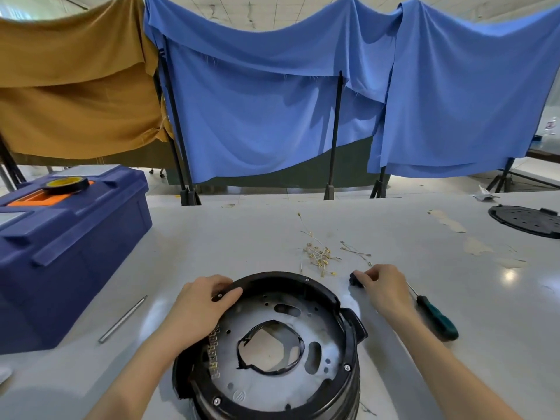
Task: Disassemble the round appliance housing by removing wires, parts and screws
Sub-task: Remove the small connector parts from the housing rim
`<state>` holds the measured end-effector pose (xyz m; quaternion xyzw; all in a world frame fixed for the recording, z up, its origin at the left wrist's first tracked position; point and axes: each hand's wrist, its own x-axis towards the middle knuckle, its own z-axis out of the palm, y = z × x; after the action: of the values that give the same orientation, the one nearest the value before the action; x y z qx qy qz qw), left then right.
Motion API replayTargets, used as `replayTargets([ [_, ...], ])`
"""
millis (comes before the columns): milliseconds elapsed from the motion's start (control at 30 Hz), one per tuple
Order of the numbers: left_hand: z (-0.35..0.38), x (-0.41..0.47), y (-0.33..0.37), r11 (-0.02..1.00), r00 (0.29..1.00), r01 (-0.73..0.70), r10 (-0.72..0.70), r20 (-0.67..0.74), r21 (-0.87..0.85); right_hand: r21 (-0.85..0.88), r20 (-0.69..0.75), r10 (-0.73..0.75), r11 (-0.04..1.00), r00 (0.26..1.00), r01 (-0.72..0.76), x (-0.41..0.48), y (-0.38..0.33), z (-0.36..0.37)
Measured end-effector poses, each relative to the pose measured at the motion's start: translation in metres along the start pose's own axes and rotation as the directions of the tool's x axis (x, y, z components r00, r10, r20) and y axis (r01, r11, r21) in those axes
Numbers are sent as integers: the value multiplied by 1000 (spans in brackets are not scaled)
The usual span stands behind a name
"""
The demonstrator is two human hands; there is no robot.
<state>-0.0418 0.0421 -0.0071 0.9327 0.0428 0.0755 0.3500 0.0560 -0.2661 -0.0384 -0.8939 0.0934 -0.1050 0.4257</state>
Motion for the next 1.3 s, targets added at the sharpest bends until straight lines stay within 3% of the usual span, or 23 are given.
replayTargets([
  [167, 7, -6, -2, 931, 997, 63, -71, -9, -359, 45, -45, -18, 999, 999, 19, 3, -3, 6],
  [300, 10, -8, 3, 866, 992, 90, -120, -29, -492, 124, -169, -51, 990, 984, 72, -6, -12, -3],
  [367, 10, -8, 7, 863, 988, 110, -151, -44, -492, 242, -84, -94, 964, 992, 112, -17, -24, -10],
  [433, 13, -7, 14, 842, 985, 125, -168, -37, -524, 269, 142, -217, 948, 966, 173, -32, -38, -16],
  [500, 20, -7, 26, 824, 987, 113, -158, -34, -555, 207, 357, -319, 944, 878, 258, -47, -49, -17],
  [600, 31, -7, 41, 788, 983, 97, -171, -64, -608, 19, 415, -420, 891, 807, 453, -52, -54, -16],
  [733, 32, -12, 40, 693, 990, 92, -139, -8, -716, -67, 377, -412, 881, 829, 468, -50, -49, -33],
  [900, 33, -30, 31, 750, 1000, -18, -3, -30, -661, -148, 376, -349, 892, 859, 427, -44, -47, -46],
  [1000, 32, -37, 25, 750, 998, -59, 43, -40, -658, -321, 360, -366, 815, 858, 482, -47, -59, -47],
  [1067, 29, -39, 20, 749, 997, -77, 73, -34, -658, -285, 353, -456, 779, 817, 558, -56, -76, -44],
  [1167, 24, -39, 15, 761, 993, -94, 119, -4, -642, -105, 538, -505, 755, 675, 648, -74, -105, -31],
  [1233, 26, -40, 14, 766, 992, -103, 125, -10, -635, -112, 660, -488, 688, 571, 717, -84, -118, -15],
  [1300, 30, -41, 13, 763, 993, -114, 103, -54, -636, -151, 706, -472, 628, 528, 763, -91, -125, -1],
])
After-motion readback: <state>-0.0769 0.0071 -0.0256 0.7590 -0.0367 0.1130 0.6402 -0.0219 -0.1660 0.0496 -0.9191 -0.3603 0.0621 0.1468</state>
